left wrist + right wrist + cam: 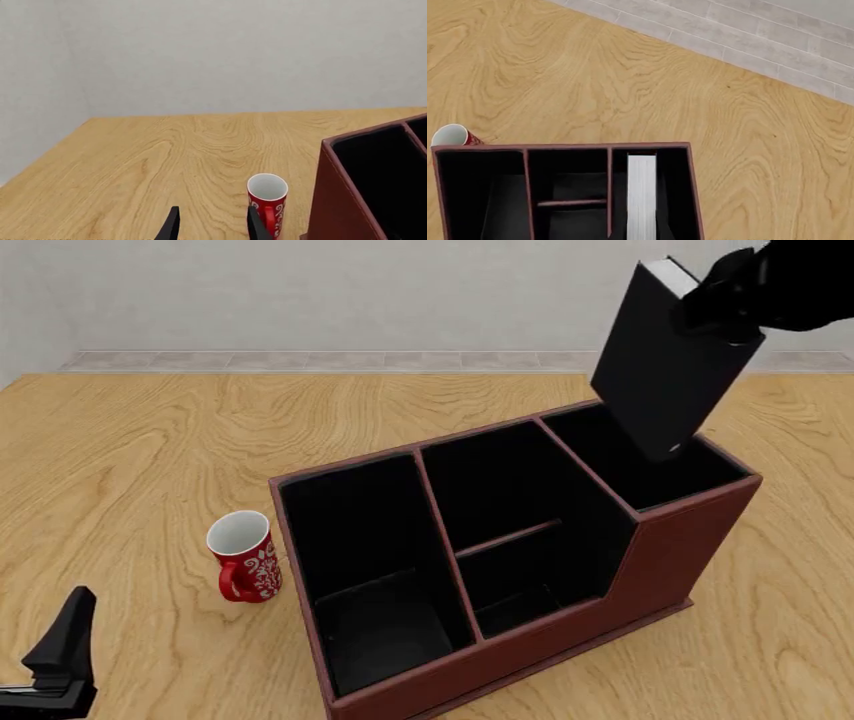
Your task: Pick up the book and place it in the right compartment of the caddy.
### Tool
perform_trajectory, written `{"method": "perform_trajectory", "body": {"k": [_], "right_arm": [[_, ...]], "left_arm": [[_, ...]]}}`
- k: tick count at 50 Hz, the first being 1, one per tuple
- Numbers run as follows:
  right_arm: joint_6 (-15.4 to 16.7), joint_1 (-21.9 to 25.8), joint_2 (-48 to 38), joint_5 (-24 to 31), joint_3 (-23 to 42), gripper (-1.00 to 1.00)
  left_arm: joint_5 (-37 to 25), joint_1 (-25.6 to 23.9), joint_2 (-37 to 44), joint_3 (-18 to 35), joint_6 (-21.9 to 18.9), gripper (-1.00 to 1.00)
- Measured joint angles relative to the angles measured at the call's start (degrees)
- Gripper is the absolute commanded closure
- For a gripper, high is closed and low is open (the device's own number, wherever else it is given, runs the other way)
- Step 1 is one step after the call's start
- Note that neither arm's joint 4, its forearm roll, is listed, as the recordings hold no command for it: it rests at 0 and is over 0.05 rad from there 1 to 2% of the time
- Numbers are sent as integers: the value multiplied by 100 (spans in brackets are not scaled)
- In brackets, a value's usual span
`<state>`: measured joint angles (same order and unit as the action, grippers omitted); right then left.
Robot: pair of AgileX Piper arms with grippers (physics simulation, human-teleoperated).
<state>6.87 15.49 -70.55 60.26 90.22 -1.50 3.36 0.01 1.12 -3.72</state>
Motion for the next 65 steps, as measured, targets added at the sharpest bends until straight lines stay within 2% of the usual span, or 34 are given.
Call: {"method": "perform_trajectory", "body": {"k": [48, 65], "right_arm": [[29, -245, -100, -730, -1059, 100], [-43, -292, -56, -1135, -1626, 100]], "left_arm": [[27, 31, 0, -71, -35, -100], [14, 20, 0, -73, -78, -100]]}}
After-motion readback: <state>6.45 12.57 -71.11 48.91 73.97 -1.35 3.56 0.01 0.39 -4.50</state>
